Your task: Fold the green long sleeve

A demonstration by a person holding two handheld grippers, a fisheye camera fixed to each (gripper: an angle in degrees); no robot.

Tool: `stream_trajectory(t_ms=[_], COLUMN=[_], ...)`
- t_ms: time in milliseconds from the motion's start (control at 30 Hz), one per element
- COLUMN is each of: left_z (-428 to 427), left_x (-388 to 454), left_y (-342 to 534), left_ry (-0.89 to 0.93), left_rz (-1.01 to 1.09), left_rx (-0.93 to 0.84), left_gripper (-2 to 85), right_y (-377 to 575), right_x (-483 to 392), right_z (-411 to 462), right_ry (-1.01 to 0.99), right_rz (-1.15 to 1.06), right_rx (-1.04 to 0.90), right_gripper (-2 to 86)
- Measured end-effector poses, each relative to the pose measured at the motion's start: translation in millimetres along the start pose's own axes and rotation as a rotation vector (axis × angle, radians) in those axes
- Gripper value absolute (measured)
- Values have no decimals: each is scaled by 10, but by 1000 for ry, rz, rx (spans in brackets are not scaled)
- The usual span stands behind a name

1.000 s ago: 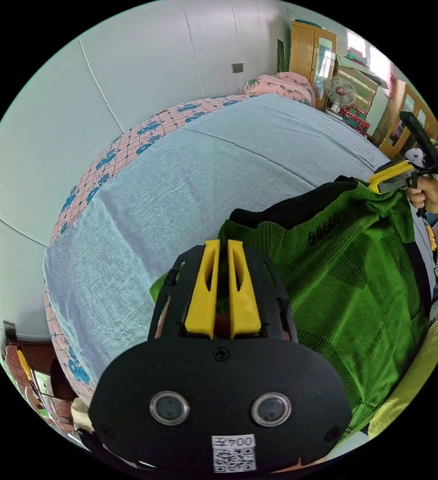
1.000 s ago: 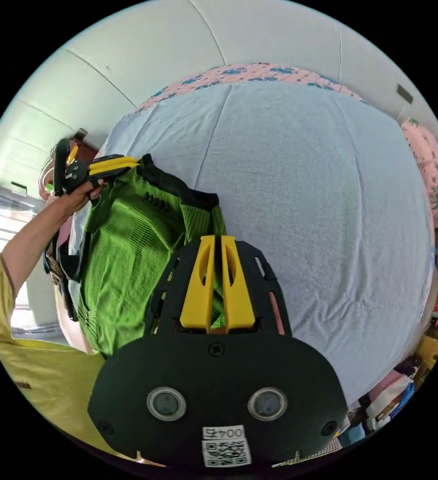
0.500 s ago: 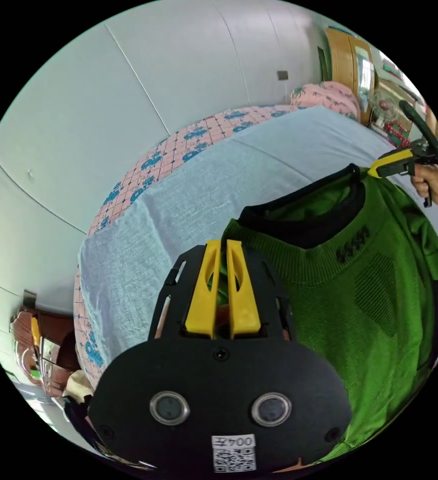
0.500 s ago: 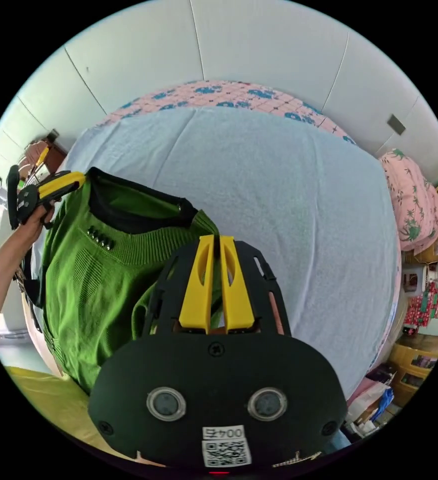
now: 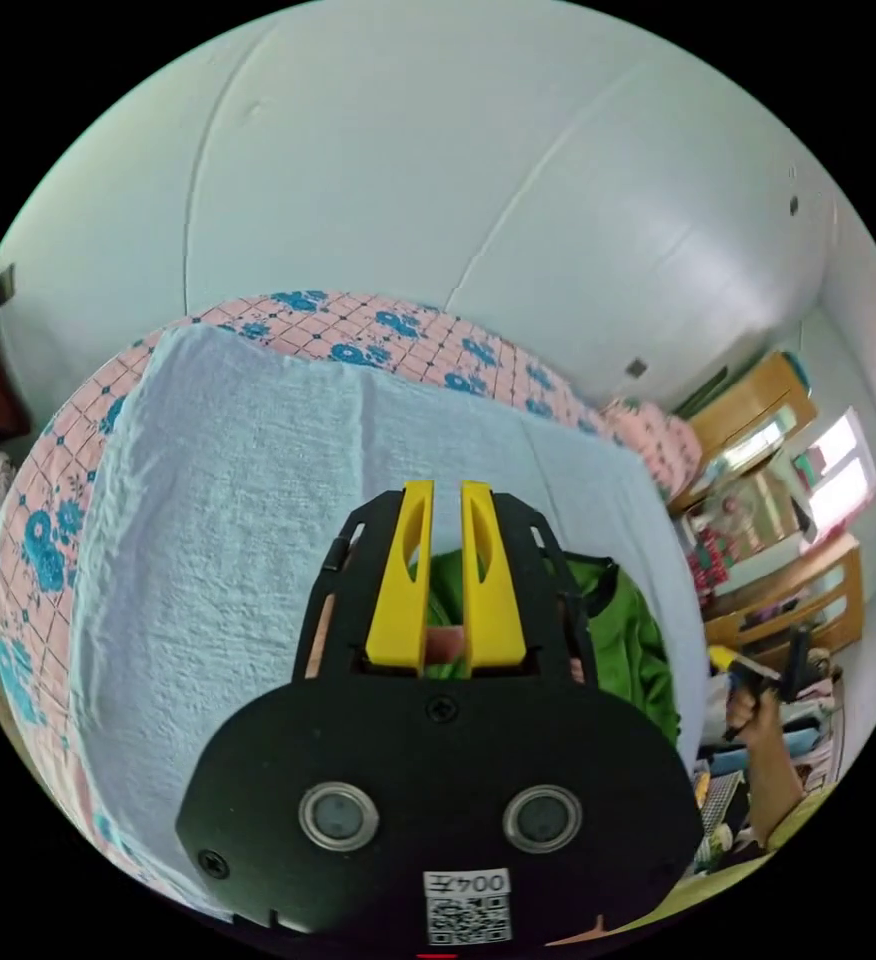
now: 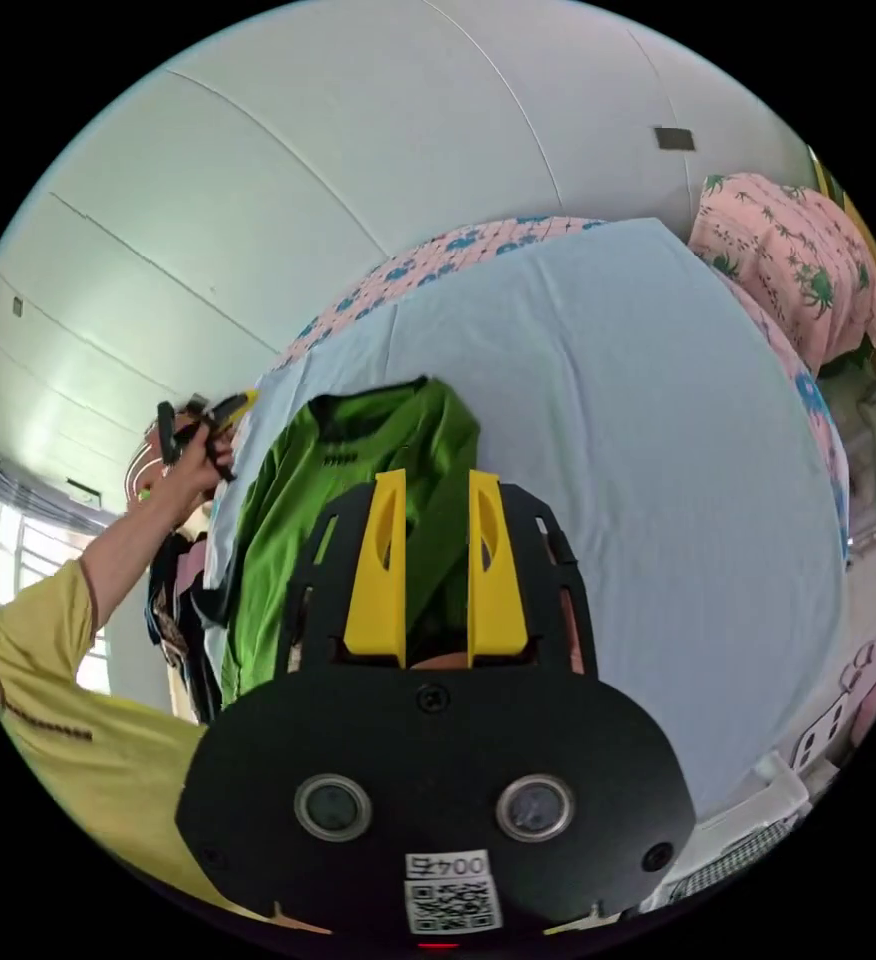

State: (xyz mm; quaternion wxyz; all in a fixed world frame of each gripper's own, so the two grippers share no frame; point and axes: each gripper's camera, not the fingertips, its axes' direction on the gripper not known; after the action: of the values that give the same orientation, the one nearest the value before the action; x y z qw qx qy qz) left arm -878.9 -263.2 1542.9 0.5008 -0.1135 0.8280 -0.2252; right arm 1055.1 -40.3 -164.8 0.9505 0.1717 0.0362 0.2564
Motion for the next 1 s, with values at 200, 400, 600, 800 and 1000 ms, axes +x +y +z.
stream_trajectory(t_ms=[200,400,600,800,1000], left_z=[-728,-1153,-1404,-1586,-1696], left_x=[107,327,380,559,741], left_y=[700,1936,2765,3060,3325], left_ry=[124,145,131,54,-27], left_rz=[155,280,246,276,190], left_rx=[-11,-164,-241,-263,-240], left_gripper=[14,8,7,7,7], right_y=[1566,2414,2251,1975,1538], right_x=[-552,-1236,-1565,-1532,-966], right_z=[-239,-193,0,-242,-1615], right_ry=[17,140,291,402,514], right_rz=[97,149,73,31,10], right_rx=[-121,-101,-98,-172,5], right_gripper=[109,124,101,1,-4])
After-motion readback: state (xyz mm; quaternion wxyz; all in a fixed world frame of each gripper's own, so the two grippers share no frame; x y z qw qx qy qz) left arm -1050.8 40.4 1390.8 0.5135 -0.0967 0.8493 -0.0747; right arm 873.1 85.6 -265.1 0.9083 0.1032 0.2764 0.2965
